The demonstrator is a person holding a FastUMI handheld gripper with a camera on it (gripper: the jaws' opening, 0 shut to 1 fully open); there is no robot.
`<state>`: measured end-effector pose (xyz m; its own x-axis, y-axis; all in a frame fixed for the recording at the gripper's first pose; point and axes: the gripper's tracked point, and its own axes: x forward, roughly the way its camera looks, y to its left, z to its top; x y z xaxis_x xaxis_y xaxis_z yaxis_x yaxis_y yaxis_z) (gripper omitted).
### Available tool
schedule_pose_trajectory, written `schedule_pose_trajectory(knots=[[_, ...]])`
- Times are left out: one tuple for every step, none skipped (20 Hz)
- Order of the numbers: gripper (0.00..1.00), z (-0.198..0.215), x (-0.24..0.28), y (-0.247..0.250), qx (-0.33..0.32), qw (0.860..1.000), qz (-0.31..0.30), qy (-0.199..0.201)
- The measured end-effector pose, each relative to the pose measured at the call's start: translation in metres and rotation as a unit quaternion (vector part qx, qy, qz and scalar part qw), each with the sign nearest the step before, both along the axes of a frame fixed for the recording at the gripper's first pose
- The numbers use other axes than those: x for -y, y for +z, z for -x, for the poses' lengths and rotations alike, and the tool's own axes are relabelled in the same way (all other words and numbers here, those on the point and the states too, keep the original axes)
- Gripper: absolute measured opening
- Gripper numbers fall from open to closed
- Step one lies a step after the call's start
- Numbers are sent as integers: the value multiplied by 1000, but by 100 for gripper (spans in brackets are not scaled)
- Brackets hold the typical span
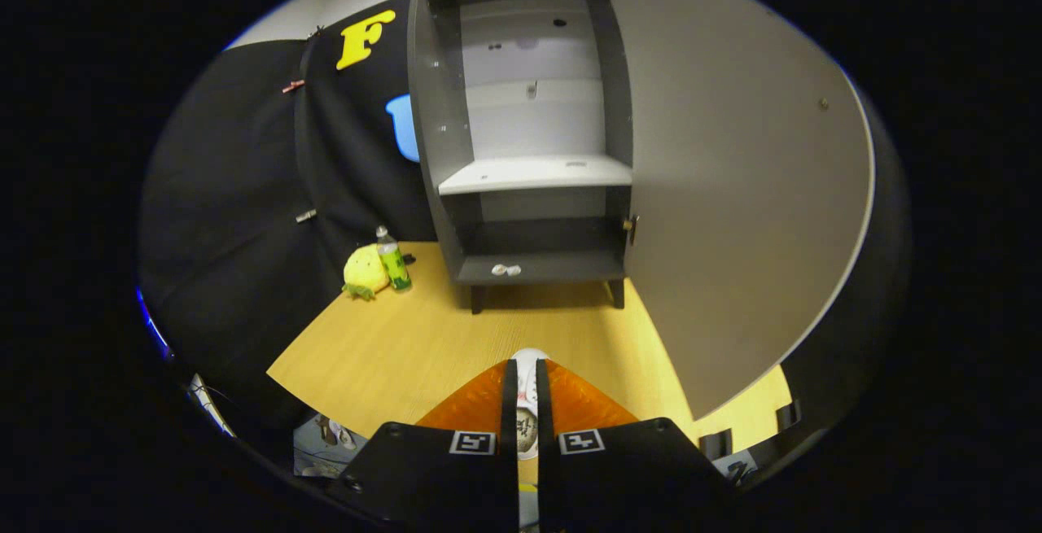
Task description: Open the shoe cabinet door, grab the shoes and put them into the shoe cabinet, then close the shoe cabinet door.
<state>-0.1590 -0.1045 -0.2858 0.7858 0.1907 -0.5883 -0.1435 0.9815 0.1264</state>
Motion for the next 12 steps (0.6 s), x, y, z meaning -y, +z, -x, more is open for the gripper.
schedule_pose_trajectory(knots=[[14,2,-7,-19,-17,1000,-4,0],[14,3,-13,-39,-33,999,-4,-2],[14,5,-17,-58,-50,999,-4,-4],[14,6,-20,-76,-64,998,0,-7],[14,7,-23,-92,-77,997,3,-8],[14,7,-27,-106,-88,996,6,-8],[14,4,-32,-119,-96,995,10,-9],[14,3,-33,-131,-103,995,14,-11],[14,4,-34,-142,-110,994,15,-14],[14,5,-35,-155,-117,993,15,-18],[14,5,-36,-167,-127,992,14,-22],[14,8,-37,-177,-137,990,14,-27]])
